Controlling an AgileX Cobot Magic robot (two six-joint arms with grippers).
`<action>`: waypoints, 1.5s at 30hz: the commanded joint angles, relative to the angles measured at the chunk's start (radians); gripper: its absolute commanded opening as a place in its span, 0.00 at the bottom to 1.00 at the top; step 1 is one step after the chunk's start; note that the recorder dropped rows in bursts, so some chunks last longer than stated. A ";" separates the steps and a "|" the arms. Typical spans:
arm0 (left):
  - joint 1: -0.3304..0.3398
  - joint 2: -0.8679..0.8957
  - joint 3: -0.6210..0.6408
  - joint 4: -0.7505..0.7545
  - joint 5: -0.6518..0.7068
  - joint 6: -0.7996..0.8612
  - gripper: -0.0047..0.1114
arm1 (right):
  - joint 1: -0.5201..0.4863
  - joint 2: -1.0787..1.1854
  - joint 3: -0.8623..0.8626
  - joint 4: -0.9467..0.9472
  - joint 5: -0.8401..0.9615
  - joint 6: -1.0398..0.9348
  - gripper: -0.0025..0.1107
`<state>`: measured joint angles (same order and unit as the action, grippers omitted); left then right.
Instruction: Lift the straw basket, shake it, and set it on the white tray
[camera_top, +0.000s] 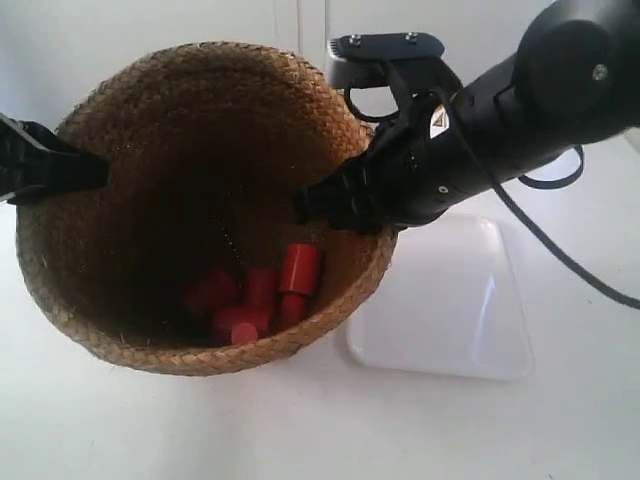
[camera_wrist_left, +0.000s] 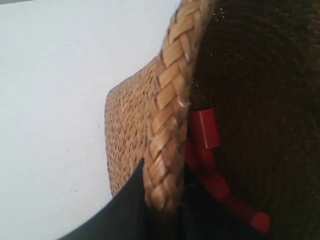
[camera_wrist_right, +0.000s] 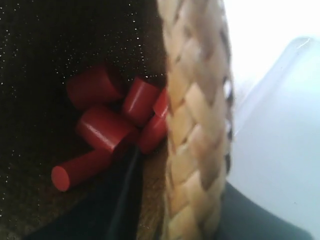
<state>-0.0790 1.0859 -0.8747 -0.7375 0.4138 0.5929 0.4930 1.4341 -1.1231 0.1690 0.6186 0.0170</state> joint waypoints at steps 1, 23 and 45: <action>-0.004 -0.084 -0.201 -0.041 0.076 0.035 0.04 | 0.000 -0.089 -0.214 -0.016 0.122 -0.045 0.02; -0.003 -0.014 -0.045 -0.064 0.039 0.009 0.04 | 0.008 -0.012 -0.076 0.028 0.027 -0.042 0.02; -0.446 0.326 -0.267 -0.296 -0.267 0.001 0.04 | -0.379 0.145 -0.453 -0.039 0.562 -0.193 0.02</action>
<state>-0.4742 1.3927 -1.1020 -0.9835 0.1251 0.5780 0.1461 1.5561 -1.5536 0.1095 1.1242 -0.1425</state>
